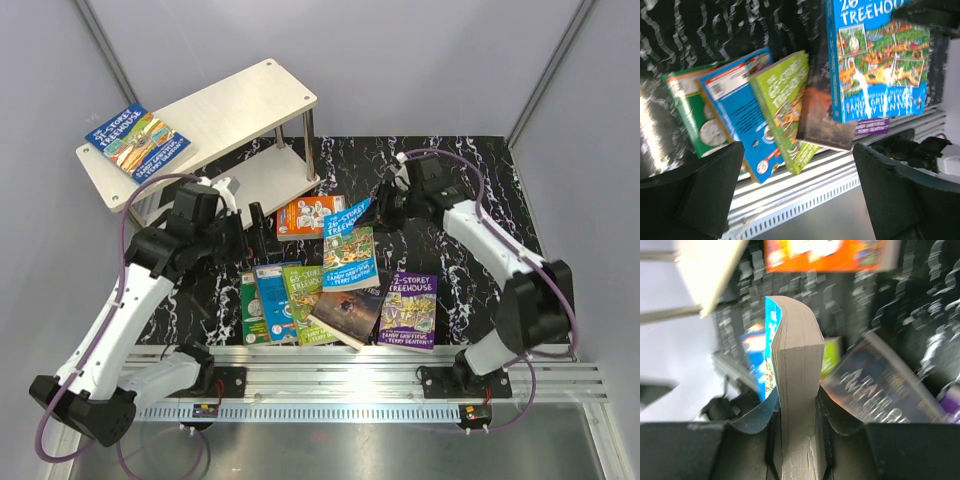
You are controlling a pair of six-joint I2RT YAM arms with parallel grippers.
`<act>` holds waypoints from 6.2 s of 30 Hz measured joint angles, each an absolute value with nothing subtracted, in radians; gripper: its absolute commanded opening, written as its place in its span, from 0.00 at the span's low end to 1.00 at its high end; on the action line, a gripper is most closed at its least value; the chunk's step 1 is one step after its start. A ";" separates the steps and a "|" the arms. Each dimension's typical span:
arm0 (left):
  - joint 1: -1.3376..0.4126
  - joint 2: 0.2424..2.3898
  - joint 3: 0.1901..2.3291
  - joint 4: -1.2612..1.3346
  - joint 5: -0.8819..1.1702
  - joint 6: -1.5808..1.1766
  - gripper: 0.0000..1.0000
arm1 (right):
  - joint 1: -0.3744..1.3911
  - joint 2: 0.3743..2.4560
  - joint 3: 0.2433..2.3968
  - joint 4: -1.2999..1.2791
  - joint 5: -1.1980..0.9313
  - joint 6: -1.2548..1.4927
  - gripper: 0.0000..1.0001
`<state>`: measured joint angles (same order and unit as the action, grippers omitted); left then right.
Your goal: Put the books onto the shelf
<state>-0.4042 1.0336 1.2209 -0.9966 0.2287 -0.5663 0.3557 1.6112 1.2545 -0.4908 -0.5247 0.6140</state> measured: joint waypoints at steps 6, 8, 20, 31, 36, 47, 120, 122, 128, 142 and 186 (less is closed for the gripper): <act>-0.465 1.031 1.150 -0.807 0.316 -0.604 0.99 | 0.378 1.347 1.177 -0.447 -0.631 0.730 0.00; -0.504 1.033 1.129 -0.744 0.334 -0.627 0.99 | 0.379 1.263 1.109 -0.361 -0.686 0.817 0.00; -0.689 1.073 1.110 -0.515 0.356 -0.746 0.68 | 0.380 1.120 0.873 -0.083 -0.799 1.087 0.00; -0.797 1.062 1.082 -0.452 0.299 -0.819 0.17 | 0.379 1.054 0.765 0.147 -0.823 1.242 0.00; -0.840 1.063 1.130 -0.512 0.224 -0.861 0.00 | 0.379 1.037 0.731 0.187 -0.823 1.253 0.70; -0.690 1.222 1.874 -1.014 0.058 -0.682 0.00 | 0.380 0.925 0.788 0.035 -0.833 1.241 1.00; 0.760 1.647 2.125 -0.845 1.039 -0.867 0.00 | 0.380 0.635 0.443 0.025 -0.900 1.366 1.00; 0.758 1.661 2.120 -0.920 1.032 -0.806 0.00 | 0.380 0.648 0.442 0.031 -0.900 1.366 1.00; 0.758 1.698 2.120 -1.055 1.007 -0.699 0.11 | 0.380 0.664 0.436 0.054 -0.901 1.366 1.00; 0.764 1.724 2.207 -1.134 0.987 -0.641 0.99 | 0.380 0.656 0.418 0.064 -0.901 1.367 1.00; 0.760 1.156 1.946 -1.364 0.580 -0.502 0.99 | 0.380 0.914 0.593 -0.527 -0.682 0.896 1.00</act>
